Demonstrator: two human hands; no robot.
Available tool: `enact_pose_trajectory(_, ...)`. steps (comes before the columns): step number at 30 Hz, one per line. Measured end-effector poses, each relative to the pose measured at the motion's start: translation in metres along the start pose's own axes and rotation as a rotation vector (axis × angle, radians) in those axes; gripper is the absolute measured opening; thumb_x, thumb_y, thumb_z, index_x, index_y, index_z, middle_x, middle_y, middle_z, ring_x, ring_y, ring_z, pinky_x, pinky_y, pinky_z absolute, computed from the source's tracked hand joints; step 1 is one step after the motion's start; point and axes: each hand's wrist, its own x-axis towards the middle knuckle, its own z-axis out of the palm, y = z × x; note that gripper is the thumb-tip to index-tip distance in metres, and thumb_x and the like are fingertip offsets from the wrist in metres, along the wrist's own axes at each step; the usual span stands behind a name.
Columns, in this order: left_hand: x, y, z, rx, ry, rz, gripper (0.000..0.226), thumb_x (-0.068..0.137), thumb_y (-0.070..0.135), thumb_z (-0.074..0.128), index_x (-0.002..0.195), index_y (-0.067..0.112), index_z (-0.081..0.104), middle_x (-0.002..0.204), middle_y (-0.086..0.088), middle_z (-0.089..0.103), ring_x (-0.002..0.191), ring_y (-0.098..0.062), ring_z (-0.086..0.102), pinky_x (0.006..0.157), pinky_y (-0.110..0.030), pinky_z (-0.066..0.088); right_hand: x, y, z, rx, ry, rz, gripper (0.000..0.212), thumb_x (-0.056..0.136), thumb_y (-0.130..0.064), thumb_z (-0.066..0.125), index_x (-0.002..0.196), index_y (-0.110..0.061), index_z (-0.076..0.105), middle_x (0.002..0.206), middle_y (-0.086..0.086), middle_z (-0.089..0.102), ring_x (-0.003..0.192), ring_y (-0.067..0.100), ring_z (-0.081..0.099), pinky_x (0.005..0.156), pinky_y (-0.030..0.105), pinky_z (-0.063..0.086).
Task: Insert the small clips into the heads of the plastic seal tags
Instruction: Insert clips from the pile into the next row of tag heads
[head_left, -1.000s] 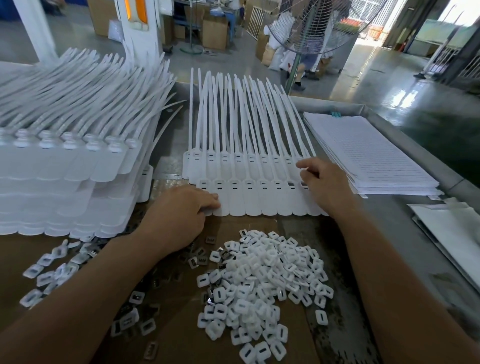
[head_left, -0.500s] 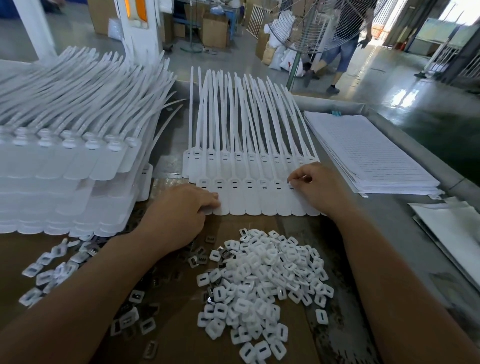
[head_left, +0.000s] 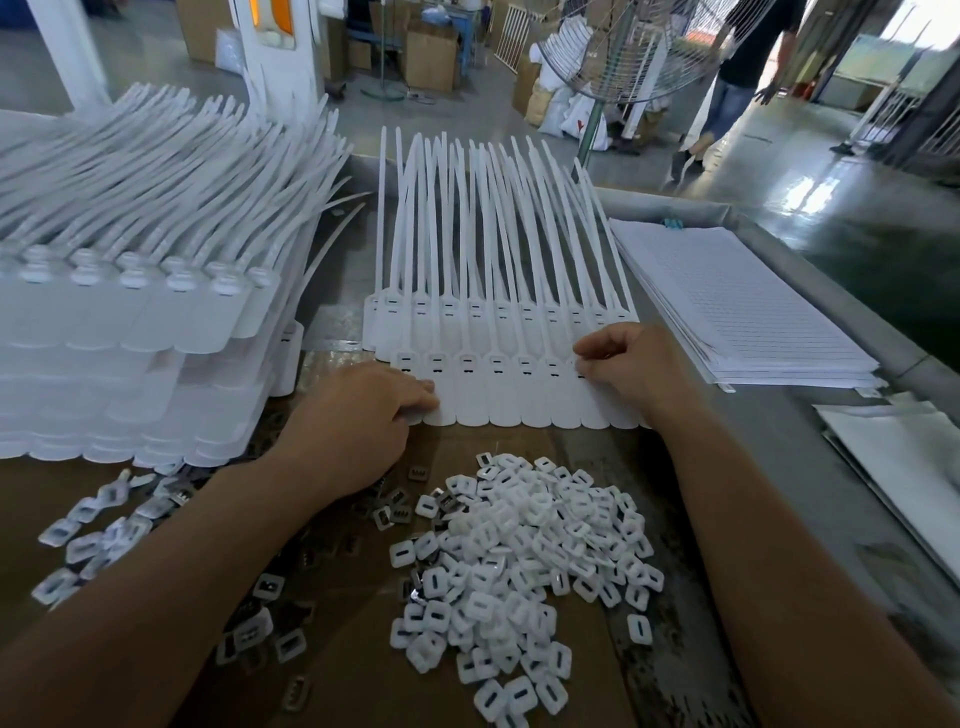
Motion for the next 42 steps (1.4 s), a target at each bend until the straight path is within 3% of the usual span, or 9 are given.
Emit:
enact_pose_trajectory(5,0.001,0.001,0.000,-0.016,0.016,0.002,0.035,0.089,0.007,0.046,0.117,0.021,0.062,0.125,0.010,0.057,0.118,-0.007,0.046,0.098,-0.018,0.026,0.000,-0.001,-0.003,-0.010,-0.010,-0.010,0.013,0.077,-0.007,0.071,0.081,-0.019,0.067,0.075,-0.013,0.061,0.070,-0.004,0.054,0.050,-0.002,0.036)
enact_pose_trajectory(13,0.002,0.001,0.001,-0.005,0.017,0.006,0.036,0.088,0.006,0.046,0.116,0.021,0.062,0.125,0.009,0.058,0.117,-0.008,0.046,0.098,-0.018,0.026,0.003,-0.001,-0.002,-0.049,0.012,-0.049,0.014,0.083,-0.008,0.064,0.081,-0.022,0.066,0.077,-0.012,0.060,0.071,-0.003,0.053,0.059,0.002,0.038)
enact_pose_trajectory(17,0.002,0.001,0.002,-0.013,0.022,-0.002,0.036,0.088,0.006,0.046,0.116,0.022,0.062,0.125,0.009,0.058,0.118,-0.009,0.046,0.100,-0.021,0.028,0.009,0.002,0.003,-0.097,0.028,-0.027,0.028,0.080,-0.005,0.066,0.070,-0.030,0.060,0.075,-0.011,0.060,0.079,0.009,0.059,0.085,0.029,0.050)
enact_pose_trajectory(19,0.002,0.001,0.002,-0.019,0.020,-0.004,0.036,0.088,0.006,0.046,0.116,0.022,0.062,0.125,0.009,0.058,0.118,-0.009,0.046,0.101,-0.023,0.029,0.011,0.002,0.005,-0.129,0.036,-0.026,0.033,0.079,-0.002,0.064,0.067,-0.032,0.058,0.074,-0.013,0.059,0.085,0.015,0.061,0.089,0.039,0.051)
enact_pose_trajectory(26,0.003,-0.002,0.003,-0.008,0.015,-0.005,0.038,0.089,0.005,0.045,0.118,0.023,0.061,0.127,0.012,0.056,0.121,-0.007,0.043,0.100,-0.019,0.024,0.012,0.006,0.010,-0.145,0.040,-0.038,0.031,0.080,-0.008,0.066,0.066,-0.034,0.056,0.074,-0.017,0.058,0.085,0.015,0.061,0.088,0.044,0.050)
enact_pose_trajectory(31,0.002,-0.002,0.003,-0.021,0.011,-0.006,0.036,0.089,0.006,0.046,0.118,0.022,0.061,0.127,0.011,0.056,0.120,-0.007,0.044,0.100,-0.020,0.026,0.008,0.007,0.005,-0.145,0.007,-0.102,0.023,0.084,-0.011,0.063,0.074,-0.031,0.058,0.076,-0.018,0.057,0.075,0.000,0.055,0.083,0.028,0.047)
enact_pose_trajectory(36,0.003,-0.003,0.003,-0.034,0.010,-0.005,0.036,0.088,0.004,0.047,0.117,0.018,0.062,0.126,0.009,0.057,0.119,-0.008,0.046,0.100,-0.020,0.027,-0.003,-0.002,-0.009,-0.188,-0.107,-0.134,0.017,0.085,-0.010,0.062,0.101,-0.017,0.065,0.087,-0.009,0.059,0.077,-0.001,0.052,0.066,0.007,0.036)
enact_pose_trajectory(39,0.003,-0.003,0.002,-0.034,0.012,-0.001,0.036,0.087,0.002,0.048,0.116,0.017,0.062,0.125,0.008,0.058,0.119,-0.009,0.047,0.100,-0.019,0.027,-0.011,-0.010,-0.017,-0.237,-0.186,-0.151,0.022,0.085,-0.013,0.063,0.107,-0.014,0.065,0.094,-0.007,0.059,0.083,0.003,0.053,0.064,0.005,0.033)
enact_pose_trajectory(42,0.003,-0.004,0.002,-0.037,0.018,0.000,0.035,0.087,0.003,0.048,0.116,0.017,0.063,0.124,0.008,0.058,0.118,-0.009,0.048,0.099,-0.018,0.027,-0.016,-0.017,-0.020,-0.259,-0.176,-0.165,0.019,0.083,-0.014,0.066,0.101,-0.017,0.065,0.088,-0.011,0.057,0.077,-0.001,0.051,0.059,0.005,0.033)
